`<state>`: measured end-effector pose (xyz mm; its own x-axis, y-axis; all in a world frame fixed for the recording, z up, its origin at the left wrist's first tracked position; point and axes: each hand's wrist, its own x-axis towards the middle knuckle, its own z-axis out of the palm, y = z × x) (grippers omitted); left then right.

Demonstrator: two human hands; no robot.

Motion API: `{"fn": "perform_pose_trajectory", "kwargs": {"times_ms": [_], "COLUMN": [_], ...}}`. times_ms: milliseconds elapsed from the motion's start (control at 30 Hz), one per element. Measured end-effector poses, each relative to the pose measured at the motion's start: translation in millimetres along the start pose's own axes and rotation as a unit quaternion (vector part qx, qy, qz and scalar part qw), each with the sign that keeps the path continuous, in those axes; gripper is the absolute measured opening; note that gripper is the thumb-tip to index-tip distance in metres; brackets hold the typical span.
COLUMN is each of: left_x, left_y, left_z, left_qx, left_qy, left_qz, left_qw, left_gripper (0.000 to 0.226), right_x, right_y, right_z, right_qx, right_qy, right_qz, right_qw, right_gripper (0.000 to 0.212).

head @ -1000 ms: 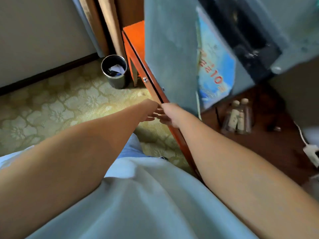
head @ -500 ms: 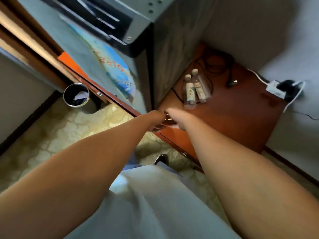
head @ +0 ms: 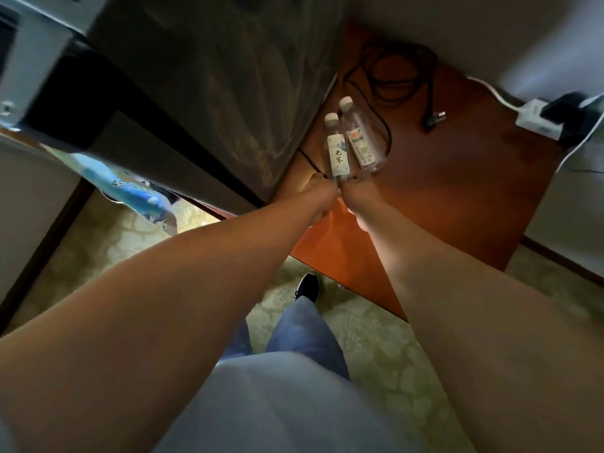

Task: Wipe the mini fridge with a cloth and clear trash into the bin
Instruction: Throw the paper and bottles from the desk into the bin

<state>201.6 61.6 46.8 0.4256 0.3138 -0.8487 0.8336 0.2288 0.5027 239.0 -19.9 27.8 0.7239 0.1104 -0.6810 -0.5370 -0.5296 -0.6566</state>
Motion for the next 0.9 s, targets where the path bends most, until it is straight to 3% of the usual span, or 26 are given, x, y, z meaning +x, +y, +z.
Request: {"fn": "perform_pose_trajectory", "kwargs": {"times_ms": [333, 433, 600, 667, 767, 900], "left_x": [28.3, 27.5, 7.6, -6.2, -28.7, -54.8], "left_y": [-0.9, -9.4, -29.9, -38.0, -44.2, -53.3], "left_z": [1.2, -8.1, -35.3, -49.3, -71.6, -96.7], "left_qx": [0.006, -0.001, 0.060, 0.113, 0.189, 0.254], "left_qy": [-0.011, -0.005, -0.037, -0.070, -0.143, -0.221], "left_qz": [-0.036, -0.046, -0.059, -0.056, -0.078, -0.150], "left_qw": [0.999, 0.999, 0.996, 0.989, 0.968, 0.930], "left_gripper": [0.041, 0.039, 0.029, 0.022, 0.025, 0.041], "right_x": [28.9, 17.0, -5.7, -30.1, -60.0, -93.9], "right_y": [21.9, 26.7, 35.2, 19.6, -1.4, -24.1], "right_z": [13.0, 16.8, 15.8, 9.5, 1.3, 8.9], "right_qx": [-0.042, -0.025, -0.092, -0.139, -0.248, -0.357], "right_qy": [-0.028, -0.023, -0.108, -0.160, -0.279, -0.349], "right_qz": [-0.008, 0.012, 0.053, 0.085, 0.102, 0.129], "right_qw": [0.999, 0.999, 0.988, 0.974, 0.922, 0.857], "right_gripper": [0.044, 0.035, 0.070, 0.084, 0.064, 0.048]}}
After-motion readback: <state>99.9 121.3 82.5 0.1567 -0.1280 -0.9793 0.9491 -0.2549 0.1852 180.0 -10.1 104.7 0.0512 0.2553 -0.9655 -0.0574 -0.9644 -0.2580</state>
